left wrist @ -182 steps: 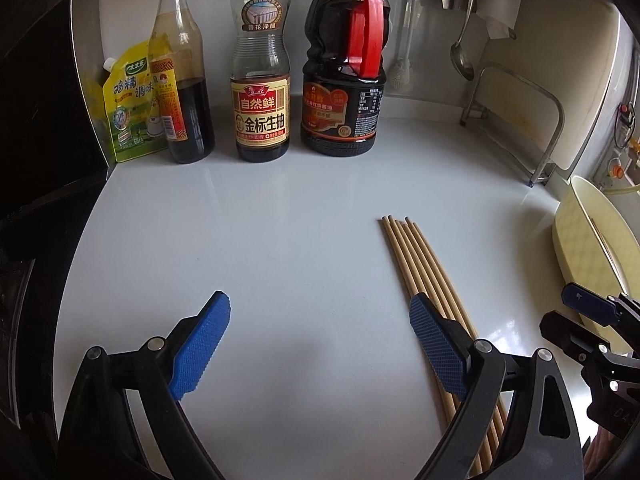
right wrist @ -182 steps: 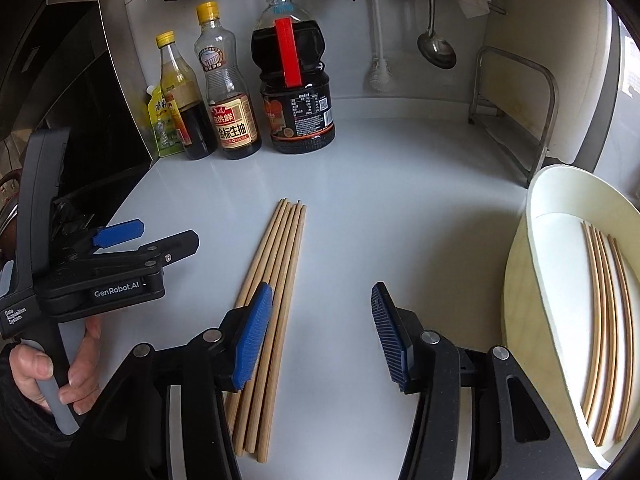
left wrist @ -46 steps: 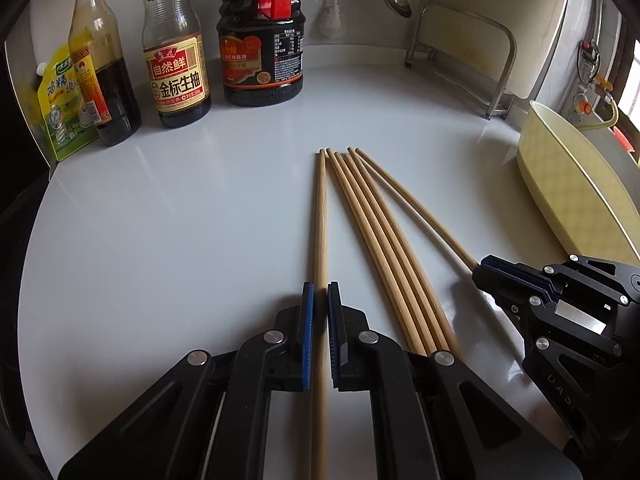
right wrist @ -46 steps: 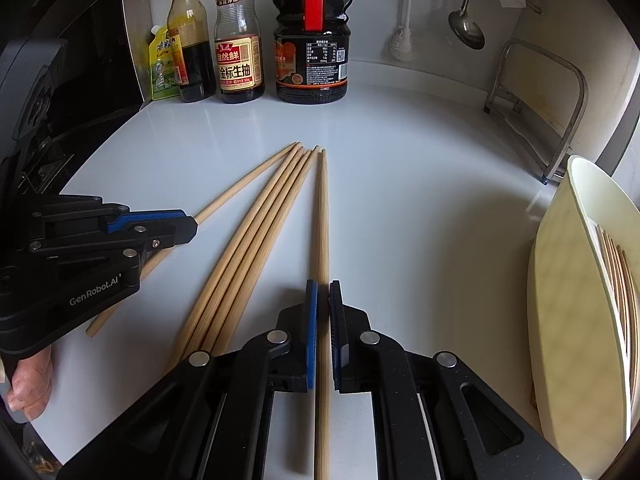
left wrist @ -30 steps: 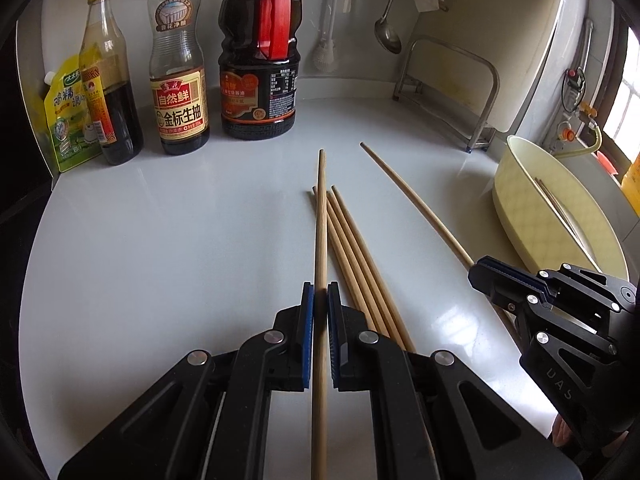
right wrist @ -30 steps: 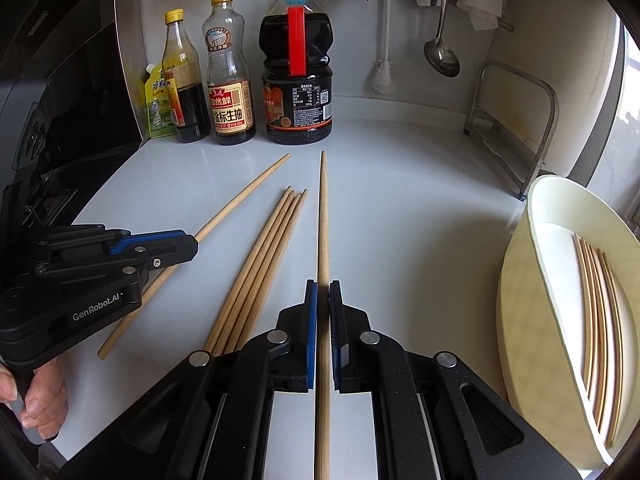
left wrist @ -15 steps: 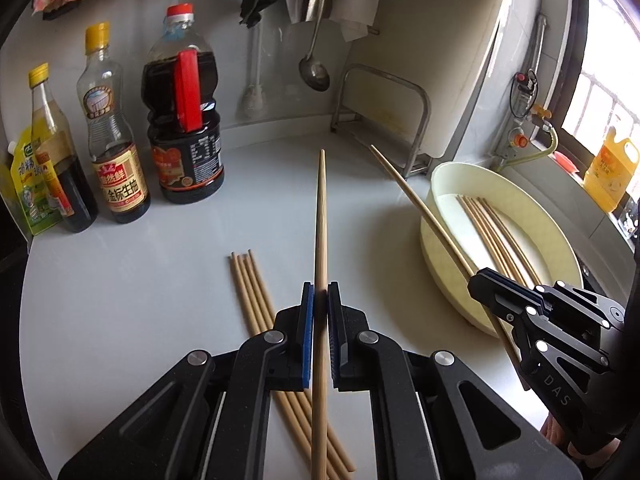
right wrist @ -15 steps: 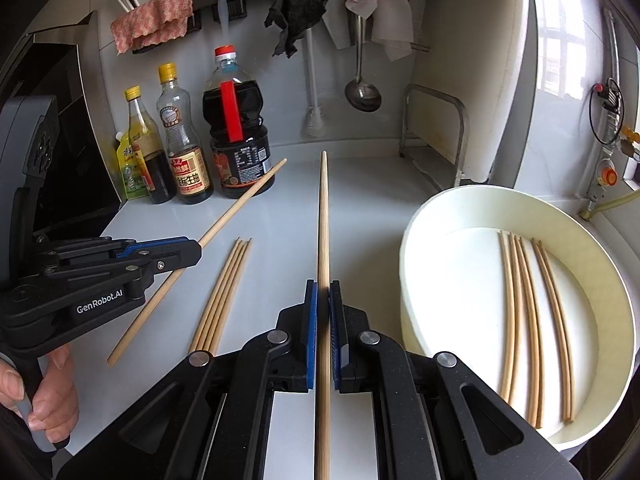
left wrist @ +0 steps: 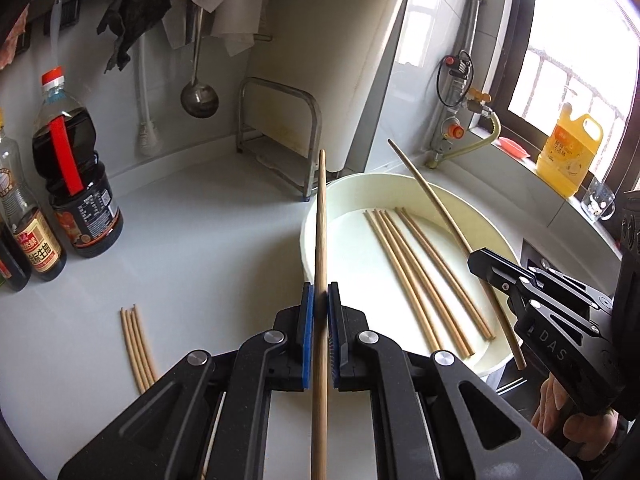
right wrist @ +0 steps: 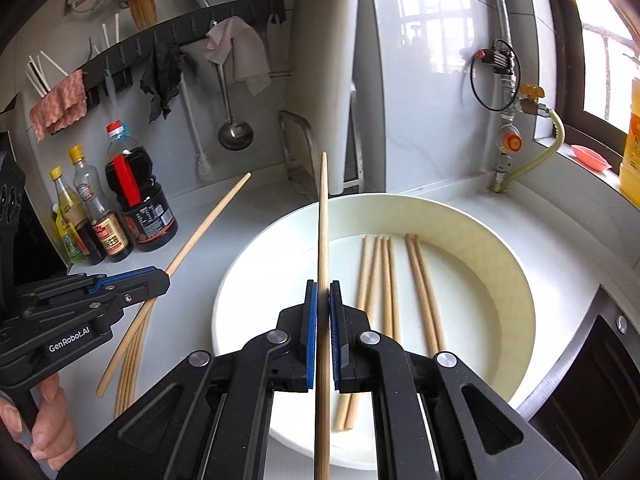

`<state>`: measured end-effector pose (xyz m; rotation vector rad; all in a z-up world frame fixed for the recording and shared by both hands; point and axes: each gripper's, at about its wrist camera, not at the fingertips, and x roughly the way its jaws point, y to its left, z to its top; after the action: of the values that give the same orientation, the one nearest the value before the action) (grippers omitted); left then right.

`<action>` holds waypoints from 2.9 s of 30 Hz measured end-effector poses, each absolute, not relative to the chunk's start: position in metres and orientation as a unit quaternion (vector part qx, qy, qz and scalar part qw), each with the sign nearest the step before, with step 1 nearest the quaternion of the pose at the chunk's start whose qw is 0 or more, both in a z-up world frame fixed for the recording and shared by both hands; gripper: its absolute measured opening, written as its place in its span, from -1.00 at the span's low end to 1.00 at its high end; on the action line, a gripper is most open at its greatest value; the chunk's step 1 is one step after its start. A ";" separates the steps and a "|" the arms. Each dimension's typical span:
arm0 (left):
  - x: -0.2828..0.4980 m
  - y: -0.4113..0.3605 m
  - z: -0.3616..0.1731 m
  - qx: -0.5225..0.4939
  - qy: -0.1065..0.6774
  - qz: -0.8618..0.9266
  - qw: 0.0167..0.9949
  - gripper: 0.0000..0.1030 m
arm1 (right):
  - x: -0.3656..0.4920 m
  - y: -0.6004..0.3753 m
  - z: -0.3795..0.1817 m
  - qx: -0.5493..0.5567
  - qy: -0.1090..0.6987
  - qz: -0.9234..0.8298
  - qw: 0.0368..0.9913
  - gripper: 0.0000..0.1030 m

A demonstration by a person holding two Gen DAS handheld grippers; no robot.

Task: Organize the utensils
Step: 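Lift both held chopsticks and carry them over the white basin, then open both tools to drop the chopsticks into the basin, then move both open tools back over the chopstick row on the counter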

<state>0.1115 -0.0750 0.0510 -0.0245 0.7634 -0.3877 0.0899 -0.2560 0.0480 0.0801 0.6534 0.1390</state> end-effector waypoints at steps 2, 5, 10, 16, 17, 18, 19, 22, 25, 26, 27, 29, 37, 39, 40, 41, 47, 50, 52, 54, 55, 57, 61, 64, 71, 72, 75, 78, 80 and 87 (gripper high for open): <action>0.115 -0.087 0.051 -0.005 0.371 -0.194 0.908 -0.86 | 0.095 -0.269 0.046 0.051 0.325 0.058 0.942 -0.88; 0.122 -0.100 0.049 -0.002 0.376 -0.199 0.905 -0.86 | 0.100 -0.285 0.042 0.062 0.331 0.045 0.940 -0.88; 0.134 -0.120 0.044 0.002 0.387 -0.204 0.899 -0.86 | 0.105 -0.300 0.038 0.073 0.337 0.034 0.938 -0.88; 0.145 -0.134 0.046 -0.001 0.388 -0.204 0.899 -0.86 | 0.108 -0.315 0.037 0.089 0.342 0.027 0.935 -0.88; 0.147 -0.136 0.046 -0.004 0.389 -0.205 0.898 -0.86 | 0.109 -0.317 0.037 0.091 0.343 0.026 0.935 -0.88; 0.148 -0.137 0.045 -0.005 0.389 -0.205 0.898 -0.86 | 0.109 -0.318 0.036 0.091 0.344 0.025 0.934 -0.88; 0.149 -0.138 0.045 -0.005 0.389 -0.205 0.898 -0.86 | 0.110 -0.318 0.035 0.091 0.345 0.023 0.934 -0.88; 0.153 -0.143 0.041 -0.004 0.394 -0.208 0.896 -0.86 | 0.116 -0.319 0.026 0.085 0.354 0.015 0.931 -0.88; 0.157 -0.146 0.036 -0.009 0.399 -0.210 0.893 -0.86 | 0.122 -0.323 0.017 0.096 0.367 0.018 0.925 -0.88; 0.158 -0.148 0.035 -0.010 0.400 -0.210 0.892 -0.86 | 0.123 -0.324 0.015 0.098 0.369 0.017 0.924 -0.88; 0.160 -0.149 0.034 -0.010 0.402 -0.211 0.891 -0.86 | 0.124 -0.325 0.014 0.100 0.370 0.016 0.924 -0.88; 0.163 -0.152 0.031 -0.010 0.406 -0.210 0.889 -0.86 | 0.125 -0.328 0.012 0.106 0.370 0.015 0.923 -0.88; 0.174 -0.159 0.018 -0.010 0.430 -0.205 0.879 -0.85 | 0.132 -0.328 0.003 0.111 0.384 0.019 0.917 -0.88; 0.175 -0.156 0.017 -0.017 0.434 -0.199 0.878 -0.75 | 0.132 -0.328 0.004 0.112 0.385 0.020 0.916 -0.68; 0.176 -0.154 0.017 -0.022 0.434 -0.195 0.879 -0.67 | 0.132 -0.328 0.004 0.113 0.384 0.020 0.916 -0.59; 0.176 -0.151 0.018 -0.026 0.432 -0.192 0.881 -0.50 | 0.131 -0.328 0.005 0.114 0.380 0.019 0.918 -0.53; 0.173 -0.138 0.031 -0.043 0.404 -0.171 0.898 0.29 | 0.129 -0.329 0.008 0.111 0.375 0.017 0.920 -0.52; 0.172 -0.137 0.035 -0.038 0.401 -0.169 0.900 0.29 | 0.129 -0.329 0.007 0.112 0.376 0.017 0.920 -0.53; 0.171 -0.137 0.036 -0.038 0.402 -0.169 0.899 0.29 | 0.129 -0.330 0.008 0.113 0.376 0.017 0.920 -0.52; 0.171 -0.136 0.037 -0.039 0.402 -0.169 0.899 0.30 | 0.129 -0.330 0.008 0.115 0.375 0.018 0.920 -0.52; 0.170 -0.136 0.038 -0.039 0.401 -0.169 0.899 0.30 | 0.128 -0.330 0.008 0.115 0.375 0.019 0.920 -0.52; 0.169 -0.136 0.039 -0.038 0.399 -0.168 0.900 0.33 | 0.128 -0.328 0.008 0.112 0.375 0.020 0.920 -0.52; 0.168 -0.134 0.039 -0.036 0.399 -0.166 0.901 0.34 | 0.127 -0.324 0.008 0.107 0.375 0.023 0.921 -0.52; 0.166 -0.132 0.041 -0.037 0.397 -0.167 0.902 0.33 | 0.126 -0.319 0.010 0.103 0.373 0.027 0.922 -0.51; 0.156 -0.116 0.048 -0.036 0.387 -0.161 0.907 0.34 | 0.121 -0.309 0.016 0.097 0.367 0.039 0.924 -0.47; 0.154 -0.113 0.048 -0.035 0.386 -0.159 0.908 0.33 | 0.120 -0.307 0.017 0.095 0.366 0.042 0.925 -0.44; 0.147 -0.104 0.047 -0.030 0.385 -0.152 0.910 0.34 | 0.116 -0.300 0.021 0.091 0.361 0.051 0.927 -0.40; 0.141 -0.092 0.045 -0.026 0.386 -0.145 0.911 0.35 | 0.112 -0.291 0.025 0.083 0.356 0.059 0.929 -0.35; 0.137 -0.083 0.044 -0.024 0.387 -0.141 0.911 0.36 | 0.110 -0.285 0.028 0.079 0.354 0.066 0.930 -0.33; 0.121 -0.035 0.034 -0.022 0.391 -0.105 0.914 0.48 | 0.102 -0.262 0.032 0.066 0.348 0.088 0.931 -0.21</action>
<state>0.1210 -0.0350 0.0343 -0.0455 0.8046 -0.2156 0.1017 -0.2622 0.0322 0.1348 0.7120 0.1800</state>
